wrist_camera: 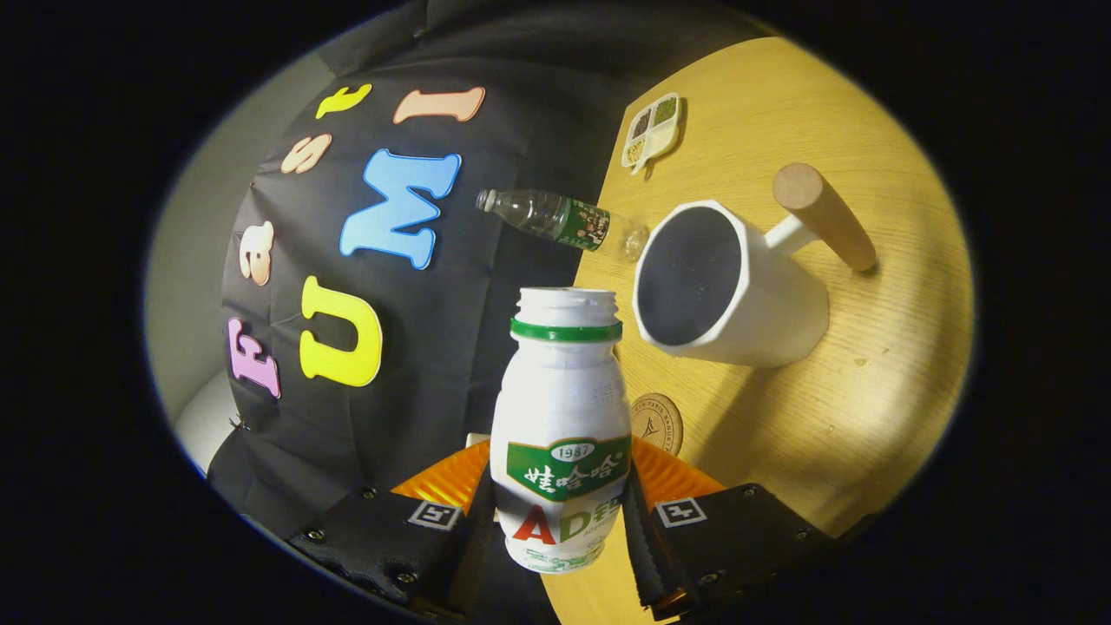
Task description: Take the bottle from table, then pour the juice into the cup, finally place the bottle on the coaster
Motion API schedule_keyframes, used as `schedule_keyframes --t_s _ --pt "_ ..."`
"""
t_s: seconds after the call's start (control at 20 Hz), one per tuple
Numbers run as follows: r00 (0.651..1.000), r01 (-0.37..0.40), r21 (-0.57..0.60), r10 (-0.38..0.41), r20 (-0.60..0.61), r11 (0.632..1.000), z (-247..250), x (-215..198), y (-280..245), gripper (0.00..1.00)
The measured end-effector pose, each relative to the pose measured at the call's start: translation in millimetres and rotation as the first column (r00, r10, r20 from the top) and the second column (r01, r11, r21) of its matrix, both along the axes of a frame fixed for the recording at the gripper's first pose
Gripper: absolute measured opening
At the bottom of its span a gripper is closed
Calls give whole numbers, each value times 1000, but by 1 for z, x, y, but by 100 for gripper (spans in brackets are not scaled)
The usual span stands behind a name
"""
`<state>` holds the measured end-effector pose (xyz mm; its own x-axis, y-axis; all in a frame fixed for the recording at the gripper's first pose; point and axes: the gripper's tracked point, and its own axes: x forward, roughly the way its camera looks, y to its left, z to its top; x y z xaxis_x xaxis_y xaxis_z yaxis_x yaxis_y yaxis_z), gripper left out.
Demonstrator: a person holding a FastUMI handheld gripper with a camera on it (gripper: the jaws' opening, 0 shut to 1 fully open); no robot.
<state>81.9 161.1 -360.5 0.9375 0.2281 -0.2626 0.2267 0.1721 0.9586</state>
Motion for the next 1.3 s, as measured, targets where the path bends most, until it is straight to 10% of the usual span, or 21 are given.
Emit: schedule_keyframes --t_s 1.3 --pt "995 101 262 -91 -50 960 2 15 -1 66"
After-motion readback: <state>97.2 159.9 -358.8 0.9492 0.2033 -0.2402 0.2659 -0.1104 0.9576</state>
